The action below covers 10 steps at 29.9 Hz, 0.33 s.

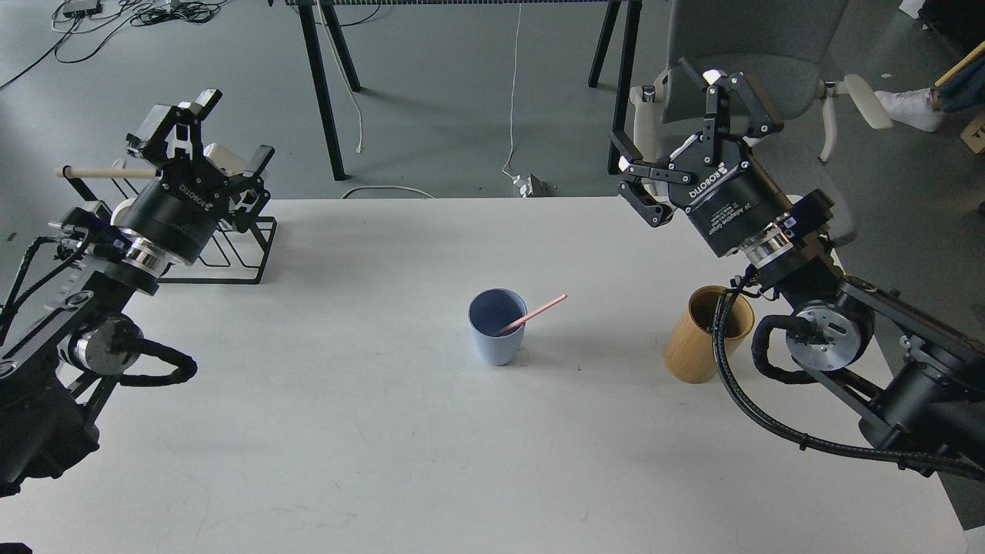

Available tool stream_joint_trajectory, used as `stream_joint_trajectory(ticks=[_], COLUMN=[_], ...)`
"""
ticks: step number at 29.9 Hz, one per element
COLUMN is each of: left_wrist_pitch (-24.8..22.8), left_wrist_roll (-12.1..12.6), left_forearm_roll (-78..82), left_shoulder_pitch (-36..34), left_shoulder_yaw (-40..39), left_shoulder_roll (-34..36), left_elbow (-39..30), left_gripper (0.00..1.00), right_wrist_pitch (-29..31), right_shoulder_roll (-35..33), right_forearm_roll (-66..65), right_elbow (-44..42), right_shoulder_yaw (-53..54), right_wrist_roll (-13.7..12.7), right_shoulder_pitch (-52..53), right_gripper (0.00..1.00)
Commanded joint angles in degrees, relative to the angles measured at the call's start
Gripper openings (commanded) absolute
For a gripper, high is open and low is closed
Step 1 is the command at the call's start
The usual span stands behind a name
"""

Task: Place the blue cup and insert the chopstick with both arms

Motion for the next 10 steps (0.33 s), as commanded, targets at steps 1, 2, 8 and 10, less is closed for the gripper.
stream_joint_trajectory(ticks=[1, 2, 8, 10], left_wrist_pitch=[0.00, 0.00, 0.00, 0.00], left_wrist_roll=[0.00, 0.00, 0.00, 0.00], left_forearm_roll=[0.01, 0.01, 0.01, 0.01], left_shoulder_pitch=[-0.01, -0.01, -0.01, -0.01], left_shoulder_yaw=[0.00, 0.00, 0.00, 0.00], left_shoulder_roll=[0.01, 0.01, -0.52, -0.61], left_elbow=[-0.20, -0.20, -0.20, -0.20], left_gripper=[0.92, 0.92, 0.92, 0.92], right_wrist_pitch=[0.01, 0.01, 0.01, 0.01], right_shoulder_roll=[1.22, 1.57, 2.19, 2.37], right_forearm_roll=[0.02, 0.02, 0.20, 0.20], right_elbow=[-2.25, -2.78, -2.35, -2.35], right_shoulder_yaw=[1.70, 2.49, 5.66, 6.62], right_wrist_roll=[0.01, 0.01, 0.01, 0.01], right_shoulder_pitch=[0.20, 0.11, -2.87, -3.66], right_gripper=[1.00, 1.00, 1.00, 1.00])
